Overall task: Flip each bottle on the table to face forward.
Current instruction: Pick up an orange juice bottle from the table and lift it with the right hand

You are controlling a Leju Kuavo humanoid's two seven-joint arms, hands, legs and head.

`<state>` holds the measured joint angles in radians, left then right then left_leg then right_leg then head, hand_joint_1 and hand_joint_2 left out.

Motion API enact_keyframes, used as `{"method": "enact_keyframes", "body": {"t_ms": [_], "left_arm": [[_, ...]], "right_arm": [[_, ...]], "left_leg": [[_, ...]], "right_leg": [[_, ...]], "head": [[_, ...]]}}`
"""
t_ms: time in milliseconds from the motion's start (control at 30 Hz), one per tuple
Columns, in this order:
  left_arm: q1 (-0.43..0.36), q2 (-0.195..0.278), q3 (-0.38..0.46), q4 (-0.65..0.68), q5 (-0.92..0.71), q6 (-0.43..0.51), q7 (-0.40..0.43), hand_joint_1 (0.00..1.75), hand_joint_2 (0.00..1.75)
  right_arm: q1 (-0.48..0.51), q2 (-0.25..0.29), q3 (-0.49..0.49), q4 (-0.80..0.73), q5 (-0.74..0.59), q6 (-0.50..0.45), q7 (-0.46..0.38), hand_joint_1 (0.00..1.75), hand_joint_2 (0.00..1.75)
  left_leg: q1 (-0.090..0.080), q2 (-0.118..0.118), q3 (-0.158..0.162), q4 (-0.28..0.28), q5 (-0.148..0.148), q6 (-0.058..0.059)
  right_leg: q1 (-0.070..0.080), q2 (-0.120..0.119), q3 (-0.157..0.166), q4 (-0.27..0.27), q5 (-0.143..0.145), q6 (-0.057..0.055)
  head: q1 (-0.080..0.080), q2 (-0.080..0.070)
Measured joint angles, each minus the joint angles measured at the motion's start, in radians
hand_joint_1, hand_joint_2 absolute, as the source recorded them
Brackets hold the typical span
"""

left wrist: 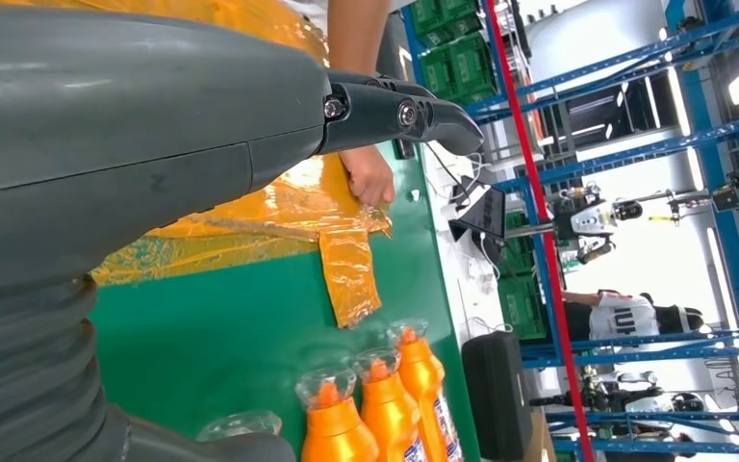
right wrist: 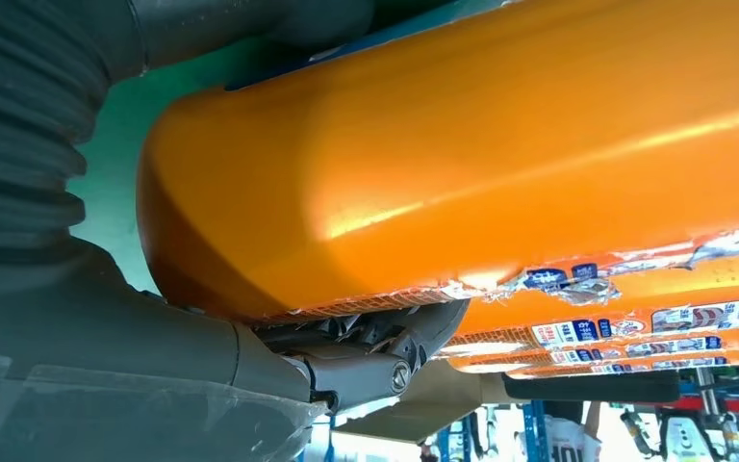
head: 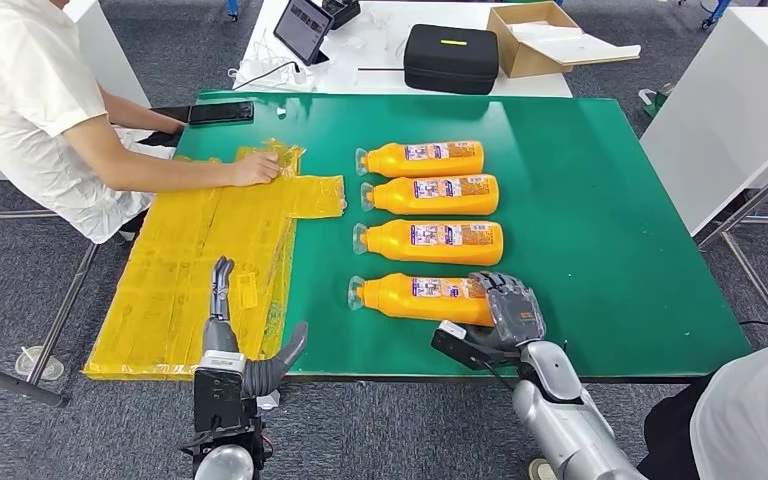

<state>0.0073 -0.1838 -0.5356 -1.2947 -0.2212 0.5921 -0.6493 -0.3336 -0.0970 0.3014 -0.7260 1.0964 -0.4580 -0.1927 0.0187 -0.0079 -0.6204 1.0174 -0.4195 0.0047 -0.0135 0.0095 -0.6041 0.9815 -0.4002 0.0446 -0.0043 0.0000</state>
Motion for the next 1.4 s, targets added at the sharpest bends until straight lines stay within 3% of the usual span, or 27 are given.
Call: {"method": "enact_keyframes", "body": {"t_ms": [100,267,633,1000,1400], "left_arm": [[0.000,0.000,0.000,0.000,0.002,-0.004,-0.001,0.00,1.75],[0.000,0.000,0.000,0.000,0.045,-0.029,-0.010,0.00,1.75],[0.008,0.001,-0.002,0.014,0.250,-0.187,0.024,0.00,1.75],[0.028,0.013,-0.003,0.040,0.425,-0.304,0.089,0.00,1.75],[0.029,0.018,-0.002,0.045,0.490,-0.348,0.110,0.00,1.75]], "right_arm": [[-0.003,-0.003,0.003,0.008,-0.029,0.002,-0.028,1.75,1.75],[0.008,-0.001,-0.009,0.006,-0.170,0.010,-0.145,1.75,1.75],[0.105,0.039,-0.068,-0.116,-0.358,-0.039,-0.251,1.75,1.75],[0.186,0.083,-0.111,-0.235,-0.456,-0.095,-0.316,1.64,1.75],[0.215,0.114,-0.116,-0.283,-0.512,-0.083,-0.342,1.60,1.75]], "left_leg": [[0.000,0.000,0.001,0.000,0.000,0.000],[0.000,0.000,0.001,0.000,0.000,0.000],[0.000,-0.001,-0.003,0.000,0.000,0.000],[0.000,-0.001,-0.009,0.000,0.001,0.000],[0.000,-0.001,-0.010,0.000,0.000,0.000]], "right_leg": [[0.000,0.000,0.001,0.000,0.000,0.000],[0.000,0.000,0.002,0.000,0.000,0.000],[0.000,0.000,-0.001,0.001,0.000,0.000],[0.000,-0.001,-0.006,0.001,0.000,0.000],[0.000,0.000,-0.007,0.001,0.000,0.000]], "head": [[0.000,0.000],[0.000,0.000],[0.000,0.000],[0.000,0.000],[0.000,0.000]]}}
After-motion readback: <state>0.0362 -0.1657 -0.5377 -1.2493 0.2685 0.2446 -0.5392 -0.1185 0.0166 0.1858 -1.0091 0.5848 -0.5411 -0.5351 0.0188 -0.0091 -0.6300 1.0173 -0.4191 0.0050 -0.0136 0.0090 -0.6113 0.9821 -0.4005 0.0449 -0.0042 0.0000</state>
